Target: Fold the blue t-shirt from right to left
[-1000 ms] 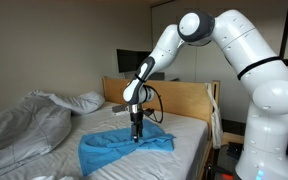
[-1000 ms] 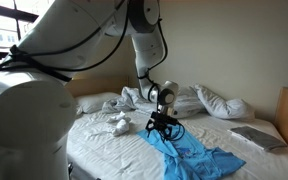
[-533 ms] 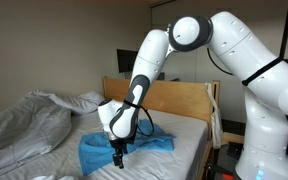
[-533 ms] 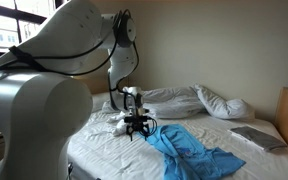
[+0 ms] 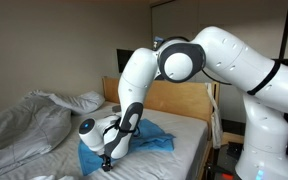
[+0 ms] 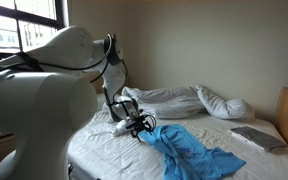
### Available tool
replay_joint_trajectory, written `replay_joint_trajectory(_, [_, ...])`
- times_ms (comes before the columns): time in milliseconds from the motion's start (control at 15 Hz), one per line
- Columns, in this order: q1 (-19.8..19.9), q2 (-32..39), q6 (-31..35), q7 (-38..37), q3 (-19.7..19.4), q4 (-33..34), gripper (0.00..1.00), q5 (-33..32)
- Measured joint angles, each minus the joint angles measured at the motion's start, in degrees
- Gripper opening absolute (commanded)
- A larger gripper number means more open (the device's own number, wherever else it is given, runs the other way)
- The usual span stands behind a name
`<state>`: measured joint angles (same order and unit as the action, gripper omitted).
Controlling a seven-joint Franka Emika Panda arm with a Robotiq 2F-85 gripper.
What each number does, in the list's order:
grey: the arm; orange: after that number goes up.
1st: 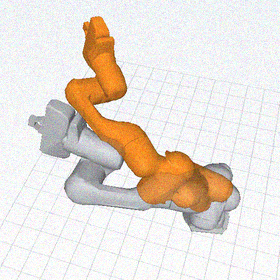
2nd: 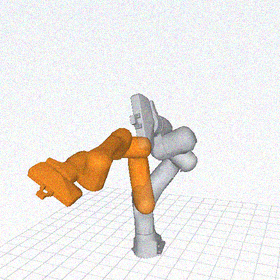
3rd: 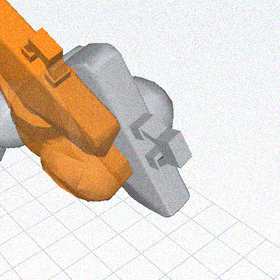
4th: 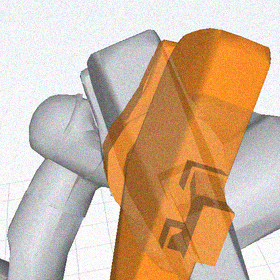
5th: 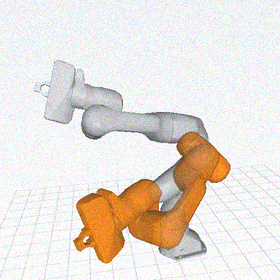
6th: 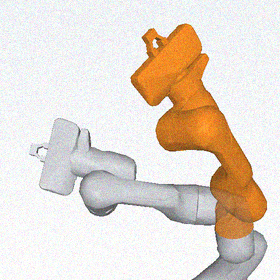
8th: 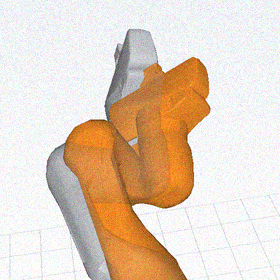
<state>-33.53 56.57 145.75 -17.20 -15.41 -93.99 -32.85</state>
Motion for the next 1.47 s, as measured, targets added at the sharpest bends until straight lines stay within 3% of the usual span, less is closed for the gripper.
replay_joint_trajectory(400, [-2.13, 8.01, -0.12, -2.49, -2.0, 10.72, 1.0, -4.11])
replay_joint_trajectory(933, [-2.52, 15.11, -0.26, -2.92, -3.46, 19.72, 1.0, -8.23])
replay_joint_trajectory(1000, [-2.66, 15.78, -0.26, -3.27, -3.81, 20.61, 0.75, -8.73])
replay_joint_trajectory(1133, [-2.72, 16.62, -0.73, -3.46, -4.16, 22.04, 0.69, -9.22])
replay_joint_trajectory(1467, [-2.59, 17.21, -6.23, -3.46, -3.89, 24.58, 0.34, -9.31])
